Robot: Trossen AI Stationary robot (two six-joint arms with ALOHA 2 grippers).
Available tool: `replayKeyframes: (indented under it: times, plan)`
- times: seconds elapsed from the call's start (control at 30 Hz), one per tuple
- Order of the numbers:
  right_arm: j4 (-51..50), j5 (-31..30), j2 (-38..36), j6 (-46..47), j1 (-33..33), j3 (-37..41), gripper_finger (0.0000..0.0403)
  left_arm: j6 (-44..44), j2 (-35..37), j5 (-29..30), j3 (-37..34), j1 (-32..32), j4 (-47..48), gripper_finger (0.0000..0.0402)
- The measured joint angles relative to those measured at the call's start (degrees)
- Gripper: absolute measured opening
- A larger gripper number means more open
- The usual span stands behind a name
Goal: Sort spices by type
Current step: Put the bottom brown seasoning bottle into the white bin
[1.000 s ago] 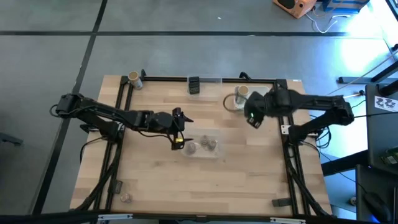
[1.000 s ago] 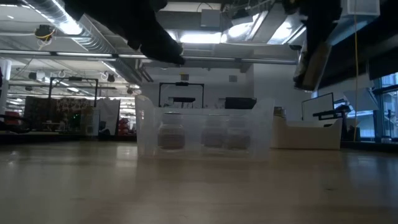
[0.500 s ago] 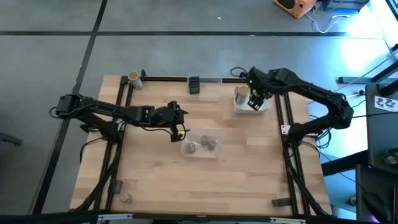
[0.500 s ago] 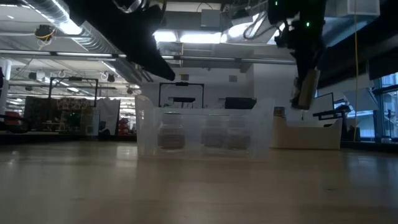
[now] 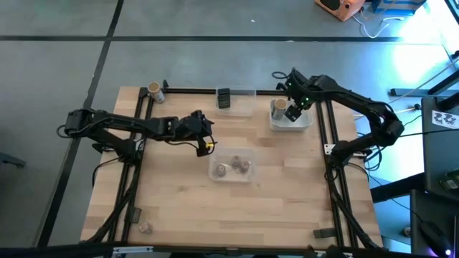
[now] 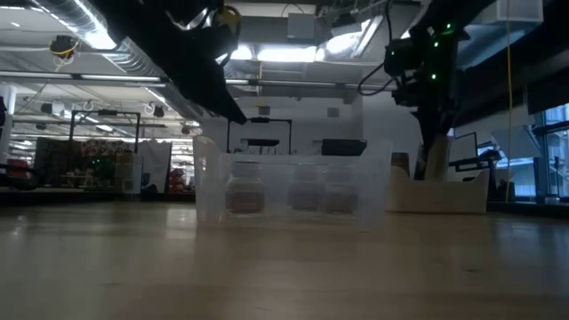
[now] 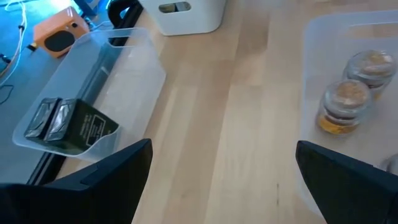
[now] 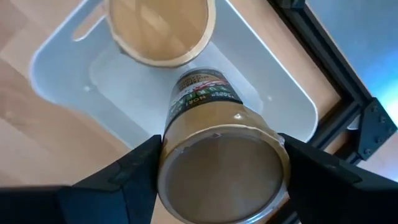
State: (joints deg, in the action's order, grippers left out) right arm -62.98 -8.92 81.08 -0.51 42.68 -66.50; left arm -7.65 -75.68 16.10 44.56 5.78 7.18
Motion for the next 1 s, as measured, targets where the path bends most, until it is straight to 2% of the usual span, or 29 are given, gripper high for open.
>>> replayKeyframes:
  times: [0.33, 0.67, 0.8, 1.0]
  plan:
    - [4.25, 0.58, 4.93, -1.36, 0.59, 1.9, 0.0281, -0.29, 0.0, -0.02, 0.0, 1.09, -0.04, 0.0379]
    - [5.9, 0.51, 6.6, -2.94, 0.48, 1.78, 0.033, -0.11, 0.0, -0.02, 0.0, 1.07, -0.04, 0.0379]
    - [4.01, 0.47, 6.6, -4.37, 0.46, 0.54, 0.0342, -0.01, -0.02, -0.02, 0.0, 1.07, -0.07, 0.0379]
    - [-3.19, 0.54, 6.29, -4.4, 0.41, -5.98, 0.0345, 0.15, -0.02, -0.02, 0.0, 1.07, -0.07, 0.0379]
